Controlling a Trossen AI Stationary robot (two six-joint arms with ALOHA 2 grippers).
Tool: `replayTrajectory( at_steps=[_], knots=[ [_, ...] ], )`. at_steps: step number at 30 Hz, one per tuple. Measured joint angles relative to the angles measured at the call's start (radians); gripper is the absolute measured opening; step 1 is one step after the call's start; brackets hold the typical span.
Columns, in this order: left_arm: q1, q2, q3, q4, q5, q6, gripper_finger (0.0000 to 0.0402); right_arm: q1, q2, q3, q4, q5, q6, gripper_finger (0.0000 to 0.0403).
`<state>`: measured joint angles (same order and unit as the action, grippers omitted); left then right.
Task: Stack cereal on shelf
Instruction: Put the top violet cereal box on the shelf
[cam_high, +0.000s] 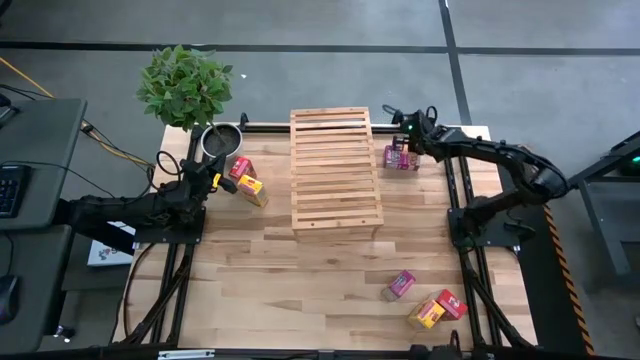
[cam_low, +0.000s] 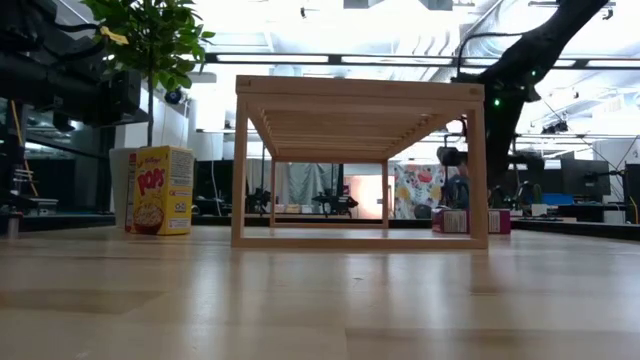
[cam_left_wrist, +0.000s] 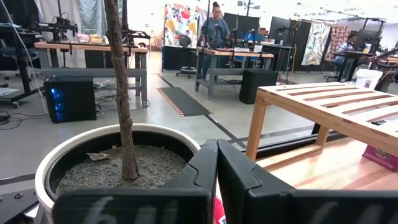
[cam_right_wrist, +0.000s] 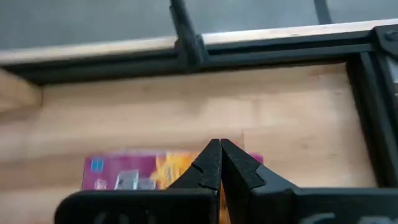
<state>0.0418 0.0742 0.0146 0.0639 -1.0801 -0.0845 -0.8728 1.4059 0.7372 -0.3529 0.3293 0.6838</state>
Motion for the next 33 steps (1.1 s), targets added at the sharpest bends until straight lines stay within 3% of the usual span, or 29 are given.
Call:
replayTrajectory(
  at_steps=[8, 33],
  knots=[
    [0.000, 0.000, 0.000, 0.000, 0.000, 0.000, 0.0003, -0.094, 0.050, 0.000, 0.014, -0.055, 0.007, 0.0000],
    [0.000, 0.000, 0.000, 0.000, 0.000, 0.000, 0.0003, -0.088, 0.055, 0.000, -0.014, -0.080, -0.037, 0.0000]
  ],
)
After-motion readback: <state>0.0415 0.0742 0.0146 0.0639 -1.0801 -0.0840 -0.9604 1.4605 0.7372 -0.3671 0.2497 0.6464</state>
